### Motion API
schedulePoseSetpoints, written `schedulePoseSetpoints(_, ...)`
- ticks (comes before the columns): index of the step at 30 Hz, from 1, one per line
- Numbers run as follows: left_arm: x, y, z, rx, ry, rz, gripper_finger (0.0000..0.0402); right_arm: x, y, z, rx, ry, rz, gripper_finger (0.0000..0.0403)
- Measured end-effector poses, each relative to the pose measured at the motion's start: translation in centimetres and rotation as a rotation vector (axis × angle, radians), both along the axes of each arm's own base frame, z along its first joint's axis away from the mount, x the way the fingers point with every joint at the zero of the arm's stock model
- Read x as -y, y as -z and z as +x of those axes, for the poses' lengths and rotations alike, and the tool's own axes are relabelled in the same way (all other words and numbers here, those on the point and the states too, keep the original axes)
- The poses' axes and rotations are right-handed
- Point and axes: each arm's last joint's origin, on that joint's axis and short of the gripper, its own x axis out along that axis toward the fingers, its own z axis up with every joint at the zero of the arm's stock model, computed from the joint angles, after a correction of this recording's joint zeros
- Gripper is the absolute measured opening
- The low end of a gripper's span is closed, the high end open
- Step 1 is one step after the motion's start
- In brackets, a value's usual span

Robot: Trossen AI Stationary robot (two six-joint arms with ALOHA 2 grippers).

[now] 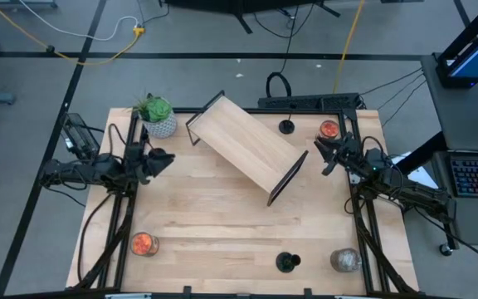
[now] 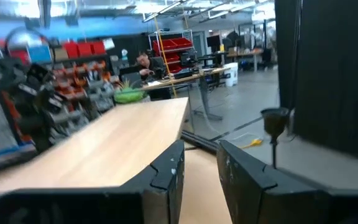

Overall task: Pick & Place candle stick holders
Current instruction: Put the top left black candlestick on the shelf

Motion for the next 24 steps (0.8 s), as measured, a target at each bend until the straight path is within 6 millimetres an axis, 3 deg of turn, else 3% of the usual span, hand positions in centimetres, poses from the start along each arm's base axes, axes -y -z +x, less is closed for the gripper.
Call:
schedulePoseSetpoints(8, -0.1, -2.4, -0.9, 0.241, -0.034, 0.059, 0.0177, 0.0, 0.0, 0.0, 0.037, -0.004, 0.056, 0.0091)
schedulePoseSetpoints(12, -0.2, -3.5, -1.2, 0.239, -0.081, 0.064, 0.0177, 0.0, 0.0, 0.0, 0.035, -0.004, 0.054, 0.0091)
schedulePoseSetpoints(18, -0.3, -6.5, 0.0, 0.042, -0.142, 0.062, 0.0177, 0.0, 0.0, 0.0, 0.035, -0.004, 0.054, 0.0091)
schedulePoseSetpoints(24, -0.3, -9.9, 2.2, -0.319, -0.205, 0.019, 0.0177, 0.0, 0.0, 0.0, 0.035, -0.004, 0.054, 0.0091)
